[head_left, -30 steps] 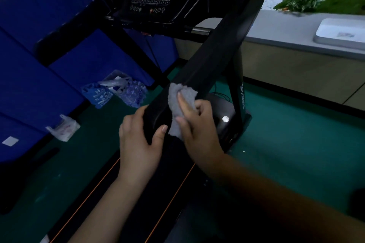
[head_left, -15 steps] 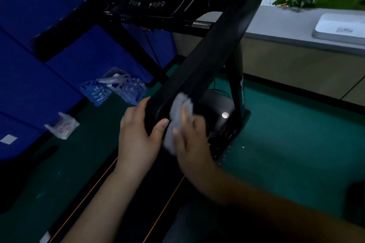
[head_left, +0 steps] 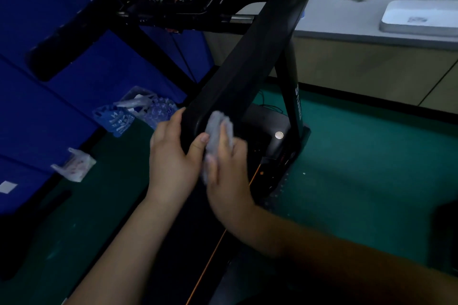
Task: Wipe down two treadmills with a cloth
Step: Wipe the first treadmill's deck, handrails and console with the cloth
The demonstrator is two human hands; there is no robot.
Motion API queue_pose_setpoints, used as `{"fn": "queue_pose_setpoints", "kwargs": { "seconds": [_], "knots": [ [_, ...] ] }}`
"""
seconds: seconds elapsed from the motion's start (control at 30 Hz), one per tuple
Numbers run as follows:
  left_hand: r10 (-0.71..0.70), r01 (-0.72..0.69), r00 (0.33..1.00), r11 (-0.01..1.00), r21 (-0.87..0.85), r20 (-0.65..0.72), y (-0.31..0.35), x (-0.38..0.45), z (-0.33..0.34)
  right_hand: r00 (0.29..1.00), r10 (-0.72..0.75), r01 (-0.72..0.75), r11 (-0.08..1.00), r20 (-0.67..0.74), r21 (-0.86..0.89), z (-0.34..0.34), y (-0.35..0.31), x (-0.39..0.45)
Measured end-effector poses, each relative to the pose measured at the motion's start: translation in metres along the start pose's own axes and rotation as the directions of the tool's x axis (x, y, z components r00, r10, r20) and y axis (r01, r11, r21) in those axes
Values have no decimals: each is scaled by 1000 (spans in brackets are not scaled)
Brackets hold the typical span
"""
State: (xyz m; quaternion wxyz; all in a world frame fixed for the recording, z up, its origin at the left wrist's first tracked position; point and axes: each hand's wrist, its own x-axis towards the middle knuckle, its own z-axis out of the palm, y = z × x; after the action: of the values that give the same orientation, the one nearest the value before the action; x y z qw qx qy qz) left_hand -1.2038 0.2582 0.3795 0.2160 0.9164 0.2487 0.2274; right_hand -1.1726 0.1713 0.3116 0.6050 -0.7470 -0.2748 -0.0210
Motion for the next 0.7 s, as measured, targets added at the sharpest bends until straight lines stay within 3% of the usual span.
{"fn": "queue_pose_setpoints", "kwargs": {
  "seconds": [0.07,0.13,0.27,0.37,0.5,0.6,0.7],
  "knots": [
    [-1,1,1000,1000,4,5,0,-1,0,998,-49,50,998,39,-24,1,-1,-9],
    [-3,3,1000,1000,14,7,1,0,0,1000,-13,12,996,-19,-88,-5,7,13],
    [-6,7,1000,1000,17,-5,3,-2,0,949,293,-301,951,-120,-62,-23,20,82],
    [-20,21,1000,1000,21,-19,6,-3,0,904,415,-408,909,-103,86,-32,23,101],
    [-66,68,997,997,28,-41,11,-4,3,863,505,-506,862,17,28,-19,26,63],
    [-93,94,995,995,28,-36,13,-5,3,853,495,-516,848,163,124,-11,39,45],
    [-113,115,993,992,46,-43,14,-5,4,781,598,-624,759,179,184,-21,51,80]
  ]
}}
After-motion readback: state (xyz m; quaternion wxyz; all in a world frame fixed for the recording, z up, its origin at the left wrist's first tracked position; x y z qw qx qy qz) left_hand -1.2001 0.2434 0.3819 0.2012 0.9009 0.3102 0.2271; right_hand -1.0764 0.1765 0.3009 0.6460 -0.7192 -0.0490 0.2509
